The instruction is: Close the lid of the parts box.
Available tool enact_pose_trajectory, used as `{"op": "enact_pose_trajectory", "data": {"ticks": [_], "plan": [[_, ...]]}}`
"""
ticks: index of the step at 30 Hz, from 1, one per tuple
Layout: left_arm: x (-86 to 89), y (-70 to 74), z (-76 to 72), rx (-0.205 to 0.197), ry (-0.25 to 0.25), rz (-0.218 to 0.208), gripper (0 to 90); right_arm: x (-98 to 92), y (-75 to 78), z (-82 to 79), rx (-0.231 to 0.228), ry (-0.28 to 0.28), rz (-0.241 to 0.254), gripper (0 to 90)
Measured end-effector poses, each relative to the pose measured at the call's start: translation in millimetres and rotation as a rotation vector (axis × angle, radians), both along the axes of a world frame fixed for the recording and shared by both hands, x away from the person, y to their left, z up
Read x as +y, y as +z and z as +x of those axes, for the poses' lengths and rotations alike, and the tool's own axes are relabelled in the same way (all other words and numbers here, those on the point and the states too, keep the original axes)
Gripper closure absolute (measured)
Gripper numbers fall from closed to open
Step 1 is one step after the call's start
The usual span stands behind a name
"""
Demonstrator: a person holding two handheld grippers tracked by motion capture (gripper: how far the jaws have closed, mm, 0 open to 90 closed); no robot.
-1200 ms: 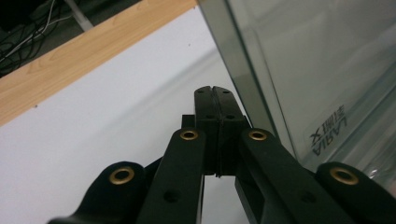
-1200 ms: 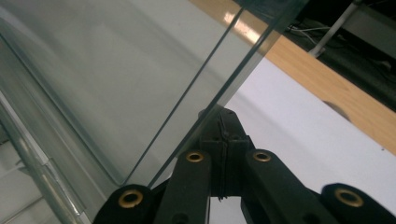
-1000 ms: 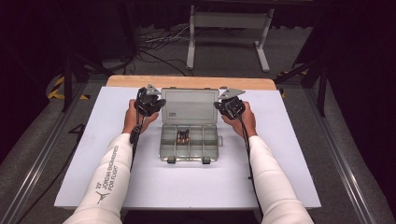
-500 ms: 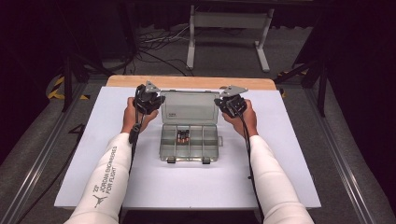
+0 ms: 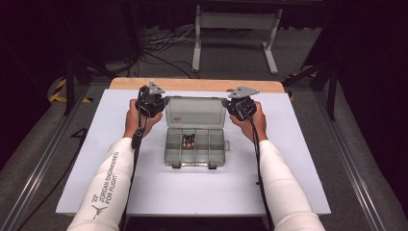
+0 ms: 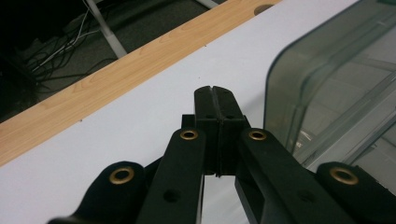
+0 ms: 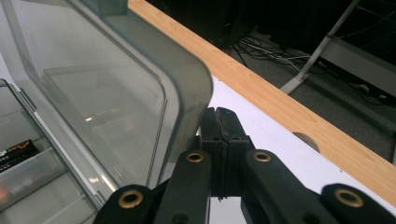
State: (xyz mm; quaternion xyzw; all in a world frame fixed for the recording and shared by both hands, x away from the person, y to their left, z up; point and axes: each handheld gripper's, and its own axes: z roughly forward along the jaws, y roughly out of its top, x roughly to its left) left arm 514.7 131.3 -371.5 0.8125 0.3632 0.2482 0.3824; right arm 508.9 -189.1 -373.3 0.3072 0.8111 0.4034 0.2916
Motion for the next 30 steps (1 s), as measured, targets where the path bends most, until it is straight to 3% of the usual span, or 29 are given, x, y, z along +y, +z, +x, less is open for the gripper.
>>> {"op": "enact_pose_trajectory", "data": {"ticks": [14,19,30], "plan": [[-0.6,8.4,-15.2,-0.004,-0.003,0.027,89.8,-1.6,6.2,-11.1,-0.001,0.017,0.019,90.0],[0.7,9.5,-22.6,-0.005,-0.016,0.041,89.8,-1.8,7.7,-14.0,0.022,0.016,0.024,90.0],[10.5,15.2,-38.1,-0.018,-0.037,0.022,89.8,-3.2,11.7,-20.6,0.036,0.02,0.028,90.0]]}}
